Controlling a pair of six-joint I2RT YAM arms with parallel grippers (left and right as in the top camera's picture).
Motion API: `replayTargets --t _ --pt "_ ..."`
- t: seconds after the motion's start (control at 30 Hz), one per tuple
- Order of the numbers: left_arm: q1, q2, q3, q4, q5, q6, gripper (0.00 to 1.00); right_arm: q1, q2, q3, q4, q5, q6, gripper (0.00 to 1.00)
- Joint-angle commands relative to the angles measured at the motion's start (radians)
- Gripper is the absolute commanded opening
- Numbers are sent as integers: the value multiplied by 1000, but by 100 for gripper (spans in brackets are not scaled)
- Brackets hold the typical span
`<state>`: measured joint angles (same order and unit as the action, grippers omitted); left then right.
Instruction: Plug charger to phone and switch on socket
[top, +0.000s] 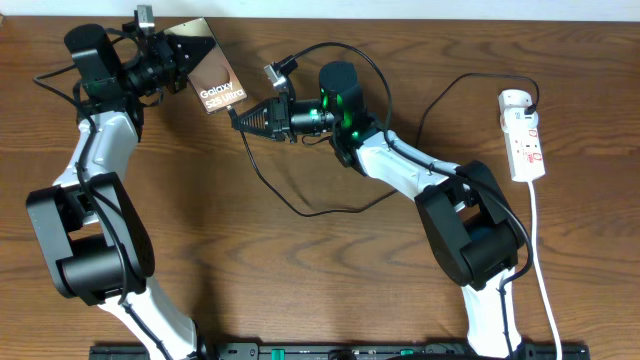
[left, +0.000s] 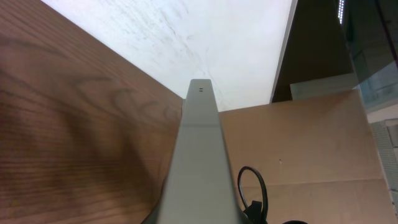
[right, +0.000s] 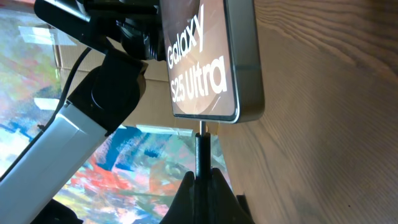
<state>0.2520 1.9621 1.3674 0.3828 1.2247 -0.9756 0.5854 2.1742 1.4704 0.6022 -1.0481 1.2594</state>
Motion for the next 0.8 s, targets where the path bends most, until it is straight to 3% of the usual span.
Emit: replayTargets --t 0.0,0.77 --pt "-24 -3 9 1 126 -15 7 -25 3 6 3 100 -27 1" --pt "-24 -3 9 1 135 -5 7 -32 3 6 -27 129 -52 1"
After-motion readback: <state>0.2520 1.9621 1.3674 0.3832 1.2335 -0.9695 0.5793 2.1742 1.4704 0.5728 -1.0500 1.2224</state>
